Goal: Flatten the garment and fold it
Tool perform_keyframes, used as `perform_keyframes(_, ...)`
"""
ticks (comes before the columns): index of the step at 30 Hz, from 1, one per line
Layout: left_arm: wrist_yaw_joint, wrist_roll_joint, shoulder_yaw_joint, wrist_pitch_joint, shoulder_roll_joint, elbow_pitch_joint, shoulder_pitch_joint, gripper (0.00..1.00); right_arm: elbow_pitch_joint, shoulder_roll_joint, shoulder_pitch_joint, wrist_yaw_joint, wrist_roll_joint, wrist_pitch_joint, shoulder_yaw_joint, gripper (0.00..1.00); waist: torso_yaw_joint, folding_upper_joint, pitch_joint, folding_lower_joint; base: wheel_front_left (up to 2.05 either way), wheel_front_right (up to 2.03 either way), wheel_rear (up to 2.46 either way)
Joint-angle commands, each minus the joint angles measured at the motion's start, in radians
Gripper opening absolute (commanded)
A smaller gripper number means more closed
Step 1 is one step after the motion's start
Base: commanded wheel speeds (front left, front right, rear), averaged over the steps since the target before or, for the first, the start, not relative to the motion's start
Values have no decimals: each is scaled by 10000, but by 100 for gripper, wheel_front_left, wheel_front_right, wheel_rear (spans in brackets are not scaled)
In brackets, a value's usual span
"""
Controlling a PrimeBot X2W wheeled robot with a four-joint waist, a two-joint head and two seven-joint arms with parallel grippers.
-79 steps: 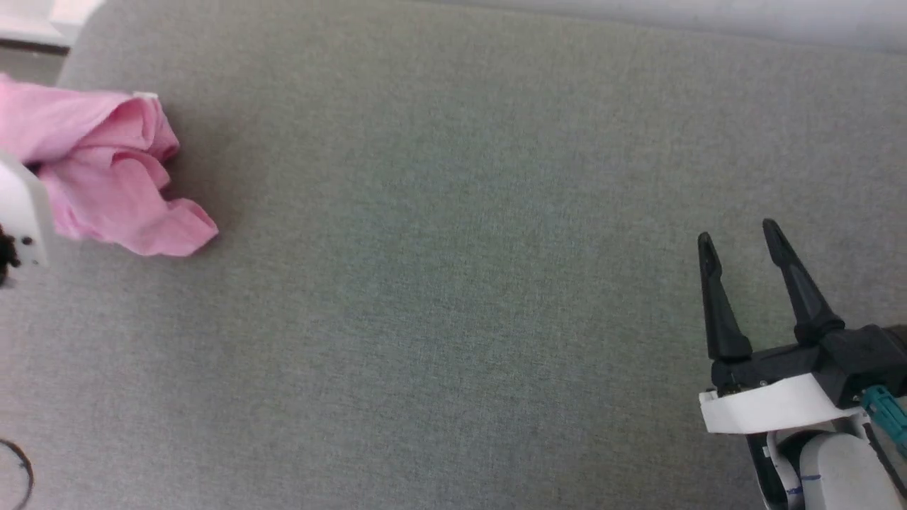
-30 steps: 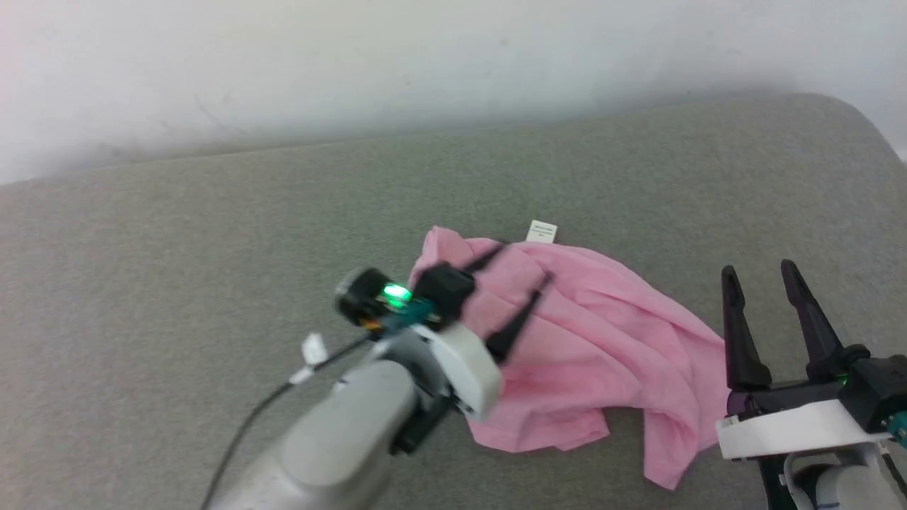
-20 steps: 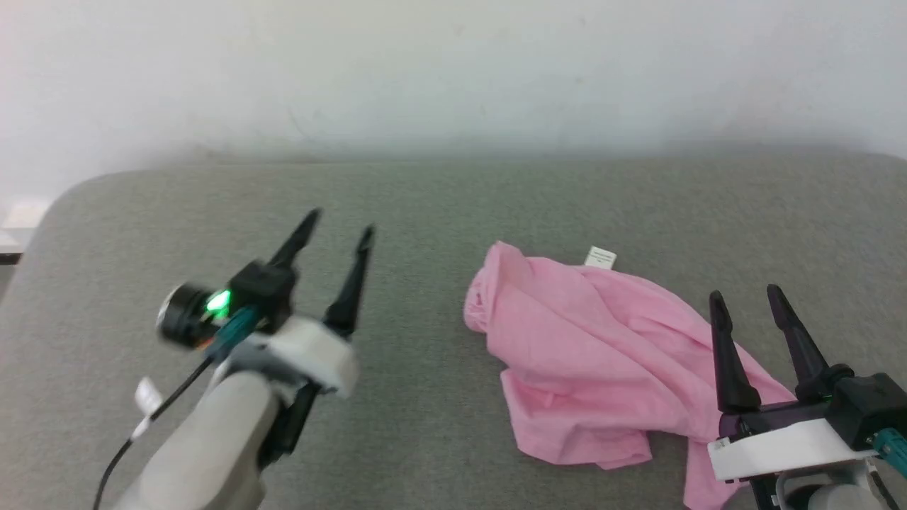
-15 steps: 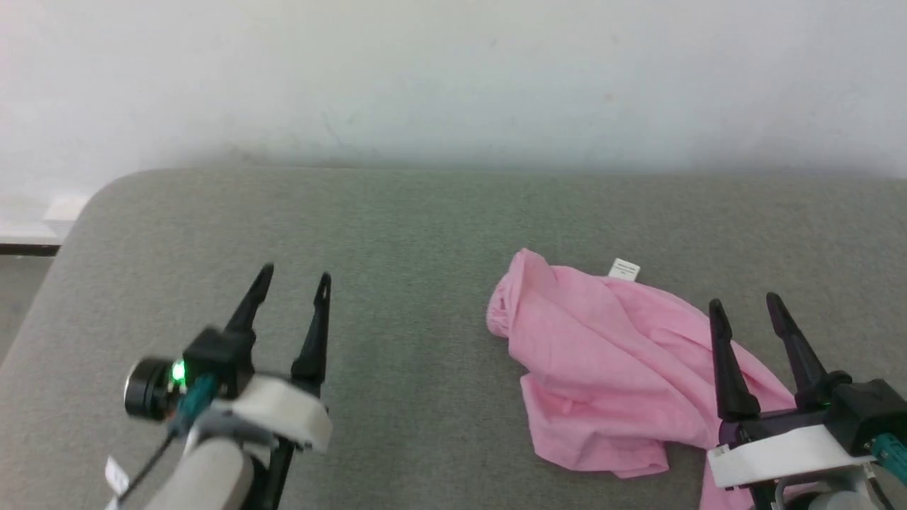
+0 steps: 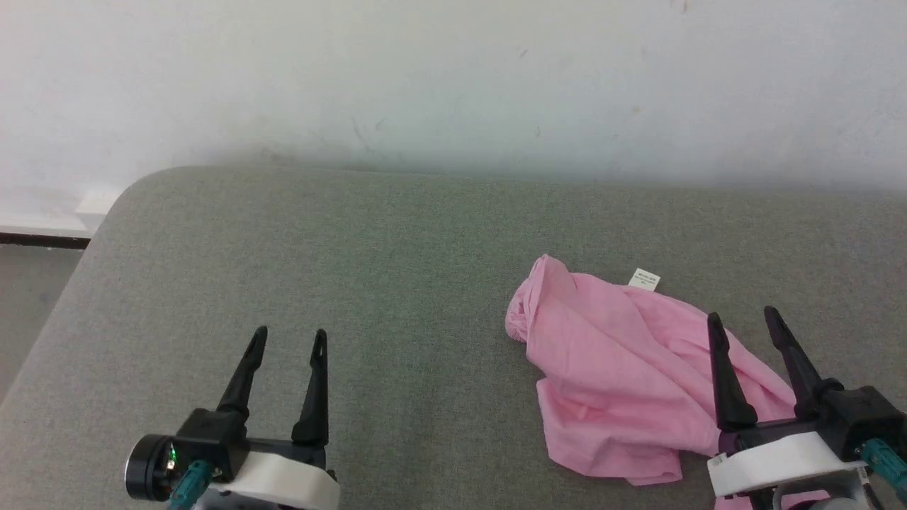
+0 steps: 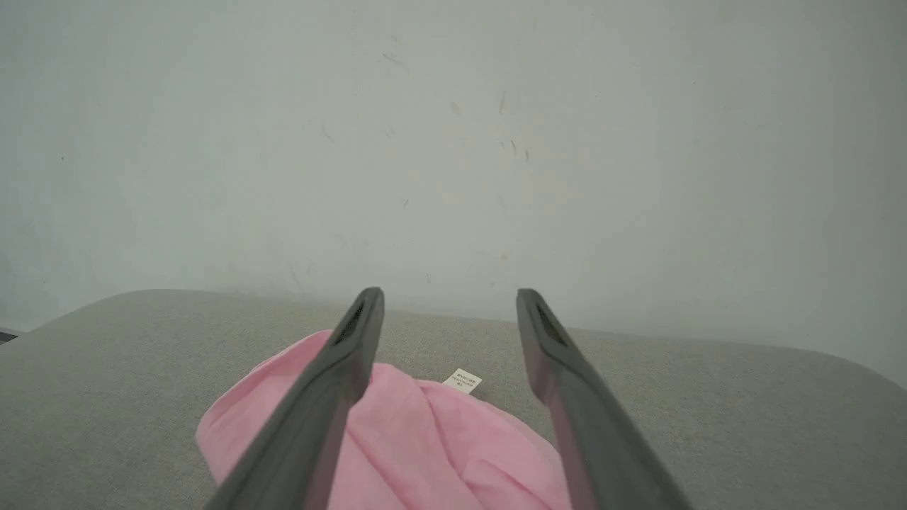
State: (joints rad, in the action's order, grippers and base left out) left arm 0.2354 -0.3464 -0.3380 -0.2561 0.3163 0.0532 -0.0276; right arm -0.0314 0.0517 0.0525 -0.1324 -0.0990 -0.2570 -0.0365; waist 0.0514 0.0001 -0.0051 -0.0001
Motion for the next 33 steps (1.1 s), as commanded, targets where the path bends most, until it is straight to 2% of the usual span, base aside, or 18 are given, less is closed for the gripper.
perform_keyframes(1,-169,167,125,-55,-37,23,182,100,5,-14,26,17,139,-47,-13,100,31,-1,16,1,0,0,0)
perform_keyframes(3,-329,285,215,-56,-93,-24,271,100,-119,-14,27,17,272,49,290,100,61,-1,45,1,0,0,0)
perform_keyframes(6,-475,404,316,-56,-231,-62,298,100,-290,2,-65,17,436,953,1181,100,90,-1,105,1,0,0,0)
perform_keyframes(12,-740,597,364,-56,-725,-272,214,100,-463,1264,-294,17,-504,4837,3559,100,287,-1,267,1,0,0,0)
perform_keyframes(18,-1088,816,431,-56,-1114,-464,397,100,-536,2055,-952,17,-1566,7413,4569,100,724,-1,526,1,0,0,0)
perform_keyframes(22,-1291,963,508,-56,-1278,-561,498,100,-1006,2234,-1399,17,-1693,7992,4834,100,1111,-1,730,1,0,0,0)
perform_keyframes(30,-1560,1198,657,-56,-1527,-694,571,100,-2327,2214,-1879,17,-1121,7888,4868,100,1507,-1,1040,1,0,0,0)
perform_keyframes(31,-1604,1240,744,-57,-1577,-736,526,100,-2609,2135,-1872,17,-1125,7876,4850,29,1450,-1,1052,1,0,0,0)
perform_keyframes(32,-1627,1265,781,-57,-1597,-775,504,100,-2666,2110,-1858,17,-1153,7825,4847,0,1382,-1,1031,1,0,0,0)
perform_keyframes(33,-1659,1287,814,-57,-1613,-809,484,100,-2683,2087,-1817,17,-1213,7771,4809,0,1292,-1,995,1,0,0,0)
